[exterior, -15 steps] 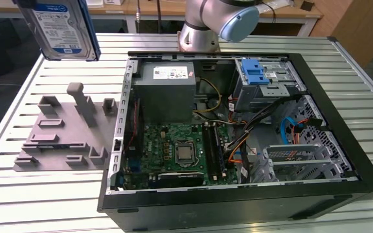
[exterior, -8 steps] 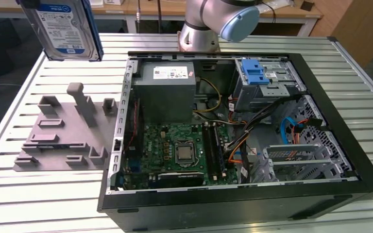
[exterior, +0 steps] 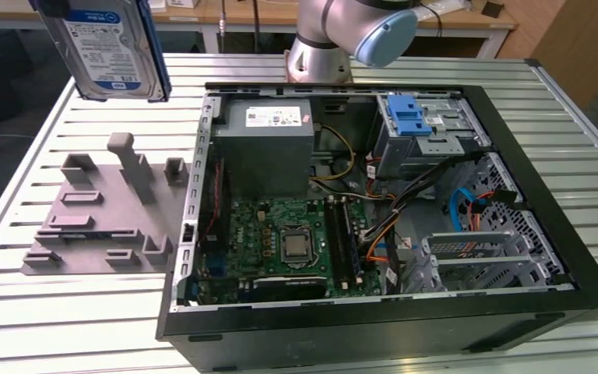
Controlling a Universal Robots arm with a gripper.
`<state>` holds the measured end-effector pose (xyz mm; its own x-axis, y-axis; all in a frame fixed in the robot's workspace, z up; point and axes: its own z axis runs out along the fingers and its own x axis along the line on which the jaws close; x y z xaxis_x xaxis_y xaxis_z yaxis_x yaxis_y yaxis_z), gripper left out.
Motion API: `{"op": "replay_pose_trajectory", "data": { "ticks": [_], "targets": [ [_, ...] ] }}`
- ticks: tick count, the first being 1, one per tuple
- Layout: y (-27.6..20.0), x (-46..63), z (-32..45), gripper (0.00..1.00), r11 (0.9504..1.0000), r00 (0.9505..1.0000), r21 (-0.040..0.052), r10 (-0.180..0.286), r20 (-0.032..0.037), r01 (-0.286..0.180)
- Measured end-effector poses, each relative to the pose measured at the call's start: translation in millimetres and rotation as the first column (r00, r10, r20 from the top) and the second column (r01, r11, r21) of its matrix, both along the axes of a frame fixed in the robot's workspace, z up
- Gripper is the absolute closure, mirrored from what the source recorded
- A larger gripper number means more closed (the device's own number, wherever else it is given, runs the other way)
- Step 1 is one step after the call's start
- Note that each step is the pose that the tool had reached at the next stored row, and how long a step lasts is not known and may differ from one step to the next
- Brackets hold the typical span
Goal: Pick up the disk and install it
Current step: 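Pick up the disk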
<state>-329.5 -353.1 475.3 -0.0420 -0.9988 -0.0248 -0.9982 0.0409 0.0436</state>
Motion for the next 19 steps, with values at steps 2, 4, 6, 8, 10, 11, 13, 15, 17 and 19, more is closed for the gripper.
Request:
{"op": "replay_pose_trajectory", "data": {
  "ticks": [2,4,6,8,10,11,13,15,17,19],
  "targets": [
    [-4.7,0.8,0.1,0.63,1.0000,1.0000,-0.0001,0.000,-0.0001,0.000],
    [-10.0,1.3,0.1,0.63,1.0000,1.0000,-0.0001,0.000,-0.0001,0.000],
    [-14.5,1.9,0.1,0.63,1.0000,1.0000,-0.0001,0.000,-0.0001,0.000],
    [-18.5,4.0,0.0,0.63,1.0000,1.0000,0.0000,0.000,-0.0001,0.000],
    [-21.9,7.4,0.0,0.63,1.0000,1.0000,0.0000,0.000,-0.0002,0.000],
    [-23.4,9.5,0.0,0.63,1.0000,1.0000,0.0000,0.000,-0.0003,0.000],
    [-26.1,14.7,0.1,0.63,1.0000,1.0000,-0.0001,0.000,-0.0005,0.000],
    [-28.3,21.0,0.0,0.63,1.0000,1.0000,0.0000,0.000,-0.0006,0.000],
    [-30.2,28.6,0.1,0.63,1.0000,1.0000,-0.0001,0.000,-0.0008,0.000],
    [-32.6,35.7,0.1,0.63,1.0000,1.0000,-0.0001,0.000,-0.0008,0.000]
  ]
}}
